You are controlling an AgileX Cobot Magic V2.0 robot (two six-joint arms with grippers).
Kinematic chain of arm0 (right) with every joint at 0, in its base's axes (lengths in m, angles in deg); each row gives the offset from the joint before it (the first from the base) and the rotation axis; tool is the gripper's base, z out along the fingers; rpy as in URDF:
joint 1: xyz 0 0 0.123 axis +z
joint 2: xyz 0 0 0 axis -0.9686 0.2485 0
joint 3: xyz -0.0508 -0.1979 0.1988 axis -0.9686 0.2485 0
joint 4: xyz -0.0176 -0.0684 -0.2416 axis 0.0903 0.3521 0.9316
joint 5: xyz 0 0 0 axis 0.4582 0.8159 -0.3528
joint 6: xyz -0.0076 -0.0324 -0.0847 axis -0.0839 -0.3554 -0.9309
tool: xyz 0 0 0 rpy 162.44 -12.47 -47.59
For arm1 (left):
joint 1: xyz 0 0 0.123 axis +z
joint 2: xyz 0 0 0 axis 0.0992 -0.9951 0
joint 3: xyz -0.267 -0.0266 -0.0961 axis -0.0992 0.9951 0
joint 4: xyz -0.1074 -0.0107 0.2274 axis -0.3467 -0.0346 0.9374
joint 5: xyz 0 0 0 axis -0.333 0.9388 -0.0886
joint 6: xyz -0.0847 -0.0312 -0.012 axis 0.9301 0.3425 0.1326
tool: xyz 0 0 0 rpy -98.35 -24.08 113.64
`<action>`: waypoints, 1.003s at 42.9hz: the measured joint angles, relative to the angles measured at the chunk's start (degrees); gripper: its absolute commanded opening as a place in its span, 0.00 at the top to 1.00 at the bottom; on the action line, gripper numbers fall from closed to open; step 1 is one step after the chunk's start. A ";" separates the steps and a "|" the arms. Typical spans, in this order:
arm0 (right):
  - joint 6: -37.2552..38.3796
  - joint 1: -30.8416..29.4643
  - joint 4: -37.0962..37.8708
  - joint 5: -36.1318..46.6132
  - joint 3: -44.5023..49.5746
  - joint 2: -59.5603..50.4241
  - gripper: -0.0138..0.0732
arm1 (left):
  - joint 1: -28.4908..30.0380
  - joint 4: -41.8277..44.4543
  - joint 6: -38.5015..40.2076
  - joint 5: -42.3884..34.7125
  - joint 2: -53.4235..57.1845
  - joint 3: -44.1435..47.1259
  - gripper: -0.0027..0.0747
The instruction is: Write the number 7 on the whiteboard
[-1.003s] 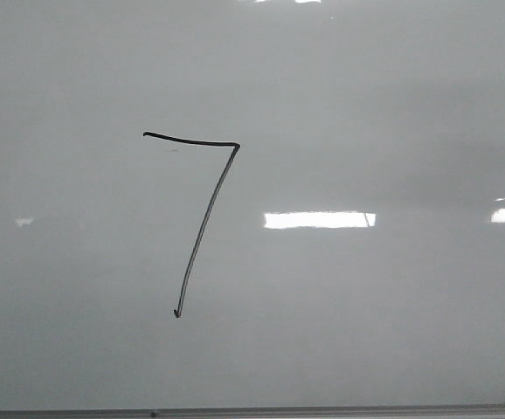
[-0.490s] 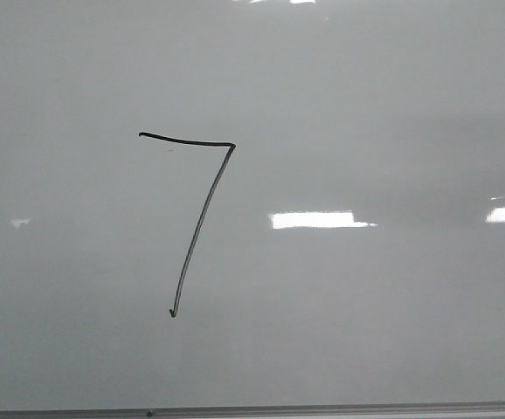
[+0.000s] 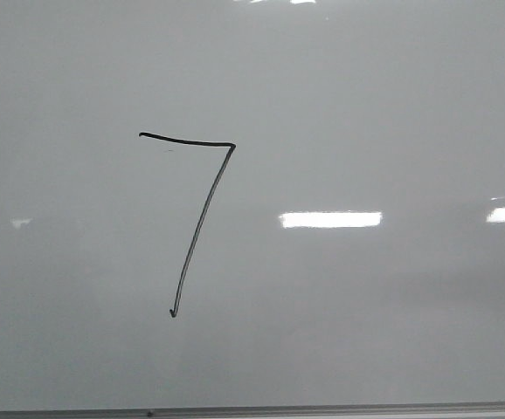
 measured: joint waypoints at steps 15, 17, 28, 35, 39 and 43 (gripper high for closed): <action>0.00 0.00 0.13 -5.61 0.00 -3.75 0.92 | 0.00 0.00 0.00 -0.24 0.00 0.00 0.99; 0.00 0.00 0.16 -5.70 0.00 -3.75 0.92 | 0.00 0.00 0.00 -0.24 0.00 0.00 0.99; 0.00 0.00 0.16 -5.70 0.00 -3.83 0.92 | 0.00 0.00 0.00 -0.24 0.00 0.00 0.99; 0.00 0.00 0.25 -5.70 0.00 -3.83 0.92 | 0.00 0.00 0.00 -0.24 0.00 0.00 0.99; 0.00 0.00 0.25 -5.70 0.00 -3.83 0.92 | 0.00 0.00 0.00 -0.24 0.00 0.00 0.99; 0.31 0.00 0.25 -5.70 0.00 -3.83 0.92 | 0.00 0.00 0.00 -0.24 0.00 0.00 0.99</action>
